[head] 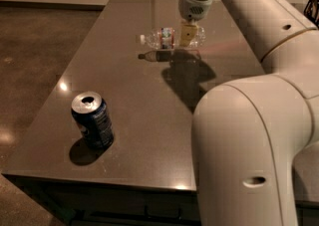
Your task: Pick water bottle
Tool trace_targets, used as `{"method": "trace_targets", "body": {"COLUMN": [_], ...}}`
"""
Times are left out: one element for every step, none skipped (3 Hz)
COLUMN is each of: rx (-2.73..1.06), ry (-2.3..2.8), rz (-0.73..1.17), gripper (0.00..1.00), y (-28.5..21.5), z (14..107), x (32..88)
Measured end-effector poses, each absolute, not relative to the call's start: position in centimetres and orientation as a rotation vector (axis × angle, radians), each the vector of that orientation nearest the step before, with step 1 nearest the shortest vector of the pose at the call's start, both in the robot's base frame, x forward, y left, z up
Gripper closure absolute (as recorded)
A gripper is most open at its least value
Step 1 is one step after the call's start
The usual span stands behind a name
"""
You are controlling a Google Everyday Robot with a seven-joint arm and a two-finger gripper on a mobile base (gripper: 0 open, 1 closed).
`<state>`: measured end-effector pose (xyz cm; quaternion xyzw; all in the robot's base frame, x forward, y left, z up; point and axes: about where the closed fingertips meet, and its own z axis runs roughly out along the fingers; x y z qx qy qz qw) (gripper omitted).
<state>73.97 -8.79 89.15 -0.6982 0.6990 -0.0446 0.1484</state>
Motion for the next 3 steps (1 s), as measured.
{"method": "trace_targets", "body": {"rx": [-2.014,-2.020,-2.007], "ry": [1.959,1.882,1.796], "rz": [-0.157,-0.139,-0.109], "gripper": [1.00,1.00,1.00], "y": [-8.4,-7.6,-7.0], "z": [92.4,95.8,99.3], "x": [71.8,69.2,67.2]}}
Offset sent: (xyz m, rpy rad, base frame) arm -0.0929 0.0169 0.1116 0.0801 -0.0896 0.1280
